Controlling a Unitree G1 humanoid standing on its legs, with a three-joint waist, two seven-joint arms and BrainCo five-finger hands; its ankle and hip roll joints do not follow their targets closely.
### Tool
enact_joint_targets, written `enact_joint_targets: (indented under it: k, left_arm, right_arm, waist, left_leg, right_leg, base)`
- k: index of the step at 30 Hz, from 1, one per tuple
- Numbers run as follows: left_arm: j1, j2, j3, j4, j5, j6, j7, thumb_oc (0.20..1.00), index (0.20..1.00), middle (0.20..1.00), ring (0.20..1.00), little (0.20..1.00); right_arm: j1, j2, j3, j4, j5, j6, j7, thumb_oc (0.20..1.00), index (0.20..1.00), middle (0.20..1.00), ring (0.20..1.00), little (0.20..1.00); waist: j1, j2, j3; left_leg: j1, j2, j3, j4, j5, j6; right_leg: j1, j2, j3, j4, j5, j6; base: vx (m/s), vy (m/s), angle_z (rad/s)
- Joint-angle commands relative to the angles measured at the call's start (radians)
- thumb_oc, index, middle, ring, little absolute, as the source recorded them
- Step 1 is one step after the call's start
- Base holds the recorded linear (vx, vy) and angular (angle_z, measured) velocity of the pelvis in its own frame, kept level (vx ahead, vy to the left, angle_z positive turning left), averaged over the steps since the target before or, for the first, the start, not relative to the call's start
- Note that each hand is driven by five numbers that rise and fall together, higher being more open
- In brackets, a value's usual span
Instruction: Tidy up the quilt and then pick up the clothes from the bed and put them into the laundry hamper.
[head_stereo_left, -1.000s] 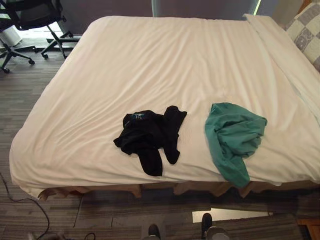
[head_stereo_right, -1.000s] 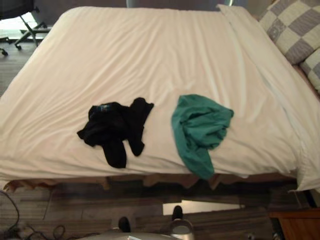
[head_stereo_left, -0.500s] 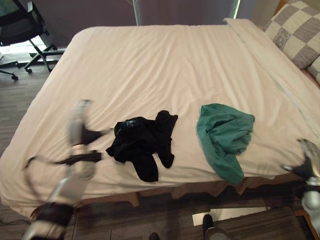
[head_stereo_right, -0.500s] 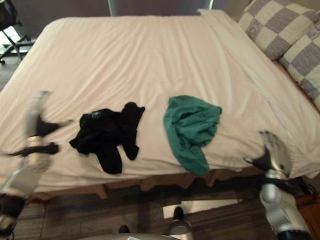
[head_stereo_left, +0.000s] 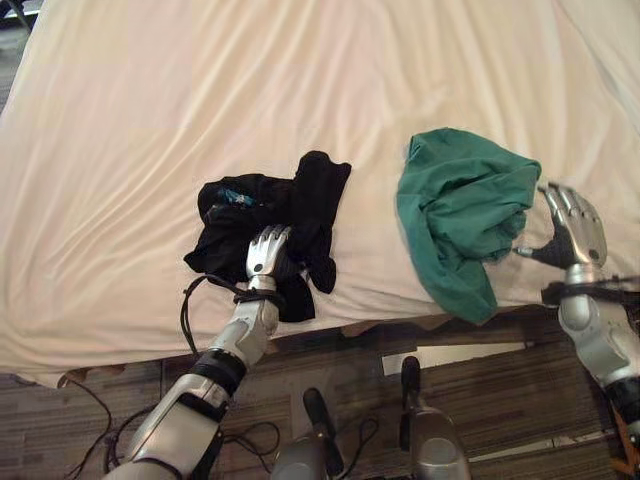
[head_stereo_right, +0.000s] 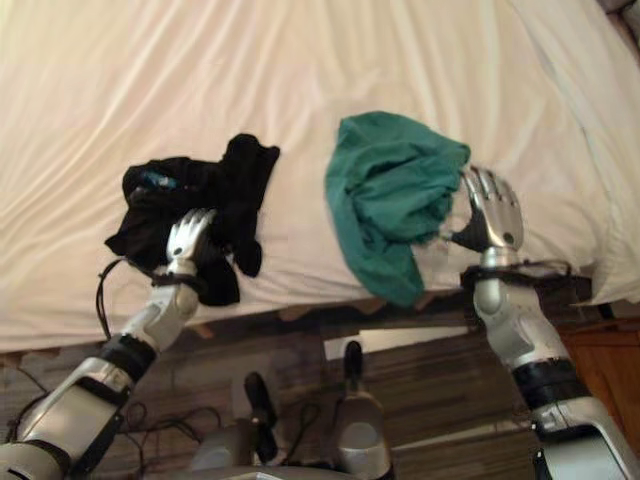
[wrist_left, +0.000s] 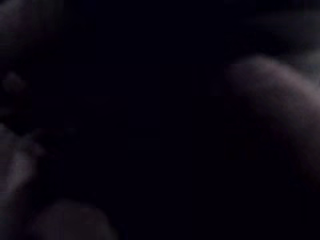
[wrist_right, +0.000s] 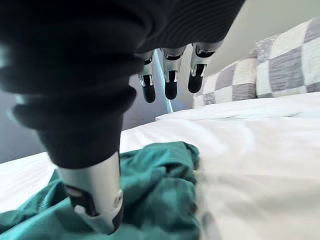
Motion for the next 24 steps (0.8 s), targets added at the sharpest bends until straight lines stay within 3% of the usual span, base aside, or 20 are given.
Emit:
enact_joint_targets:
  k: [1, 6, 8, 12, 15, 16, 17, 21, 24]
  left_arm:
    - [0.118, -0.001, -0.018, 0.217, -0.031, 0.073, -0.087, 0.2, 0.2, 0.2, 0.2, 0.2]
    - [0.225, 0.066, 0.008, 0.159, -0.085, 0.043, -0.071, 0.2, 0.2, 0.2, 0.2, 0.2]
    - [0.339, 0.121, 0.063, 0.025, -0.16, -0.01, -0.069, 0.2, 0.2, 0.2, 0.2, 0.2]
    - [0.436, 0.145, 0.126, -0.107, -0.254, -0.068, -0.087, 0.2, 0.2, 0.2, 0.2, 0.2]
    - [0.487, 0.134, 0.156, -0.234, -0.379, -0.126, -0.115, 0.2, 0.2, 0.2, 0.2, 0.2]
    - [0.492, 0.131, 0.161, -0.269, -0.404, -0.139, -0.127, 0.2, 0.2, 0.2, 0.2, 0.2]
    - [0.505, 0.125, 0.168, -0.313, -0.432, -0.148, -0.146, 0.2, 0.2, 0.2, 0.2, 0.2]
    - [0.525, 0.11, 0.186, -0.378, -0.498, -0.158, -0.191, 0.2, 0.2, 0.2, 0.2, 0.2]
    - [0.539, 0.084, 0.214, -0.466, -0.593, -0.166, -0.264, 0.2, 0.2, 0.2, 0.2, 0.2]
  right_arm:
    - [-0.199, -0.089, 0.043, 0.077, 0.061, -0.007, 0.007, 1.0, 1.0, 1.0, 1.0, 1.0]
    - [-0.392, -0.152, 0.156, 0.258, 0.101, -0.002, 0.019, 1.0, 1.0, 1.0, 1.0, 1.0]
    - [-0.469, -0.175, 0.213, 0.381, 0.121, -0.004, 0.046, 1.0, 1.0, 1.0, 1.0, 1.0]
    - [-0.476, -0.14, 0.253, 0.551, 0.156, -0.011, 0.099, 1.0, 1.0, 1.0, 1.0, 1.0]
    - [-0.405, -0.048, 0.251, 0.726, 0.201, -0.01, 0.186, 1.0, 1.0, 1.0, 1.0, 1.0]
    - [-0.377, -0.021, 0.24, 0.753, 0.215, -0.016, 0.205, 0.407, 0.407, 0.407, 0.407, 0.407]
    - [-0.337, -0.003, 0.226, 0.763, 0.231, -0.017, 0.226, 0.2, 0.2, 0.2, 0.2, 0.2]
    - [-0.2, 0.064, 0.16, 0.744, 0.287, -0.02, 0.267, 0.2, 0.2, 0.2, 0.2, 0.2]
    - [0.126, 0.213, 0.007, 0.494, 0.465, -0.073, 0.289, 0.2, 0.2, 0.2, 0.2, 0.2]
  waist:
    - [0.059, -0.034, 0.001]
    - [0.107, 0.0, 0.03]
    - [0.138, 0.031, 0.047]
    - [0.158, 0.05, 0.05]
    - [0.175, 0.058, 0.037]
    - [0.179, 0.057, 0.034]
    - [0.181, 0.055, 0.029]
    - [0.183, 0.039, 0.008]
    - [0.15, -0.021, -0.032]
  left_leg:
    - [-0.021, 0.073, 0.012, 0.036, -0.014, -0.074]
    - [-0.082, 0.074, -0.013, 0.046, 0.012, -0.084]
    - [-0.111, 0.074, -0.023, 0.043, 0.032, -0.094]
    - [-0.127, 0.076, -0.038, 0.028, 0.049, -0.099]
    - [-0.118, 0.074, -0.061, 0.015, 0.052, -0.097]
    - [-0.112, 0.073, -0.065, 0.014, 0.05, -0.096]
    - [-0.105, 0.072, -0.068, 0.012, 0.048, -0.095]
    - [-0.08, 0.071, -0.072, 0.01, 0.034, -0.092]
    - [-0.018, 0.07, -0.06, 0.006, -0.003, -0.077]
  right_leg:
    - [-0.1, -0.063, 0.029, 0.169, -0.092, 0.077]
    - [-0.134, -0.074, 0.009, 0.178, -0.089, 0.074]
    - [-0.15, -0.084, -0.019, 0.19, -0.099, 0.073]
    - [-0.162, -0.092, -0.051, 0.215, -0.107, 0.071]
    - [-0.136, -0.094, -0.09, 0.218, -0.116, 0.071]
    - [-0.123, -0.094, -0.097, 0.215, -0.116, 0.071]
    - [-0.112, -0.094, -0.105, 0.211, -0.117, 0.073]
    - [-0.076, -0.089, -0.121, 0.19, -0.116, 0.074]
    - [-0.022, -0.071, -0.115, 0.159, -0.108, 0.077]
  base:
    - [-0.06, -0.077, 0.0]
    - [-0.04, -0.049, 0.16]
    - [-0.05, -0.035, 0.24]
    - [-0.02, -0.032, 0.31]
    - [0.0, -0.019, 0.38]
    - [0.01, 0.003, 0.38]
    - [0.02, 0.001, 0.38]
    - [0.03, 0.003, 0.27]
    - [0.08, 0.0, 0.24]
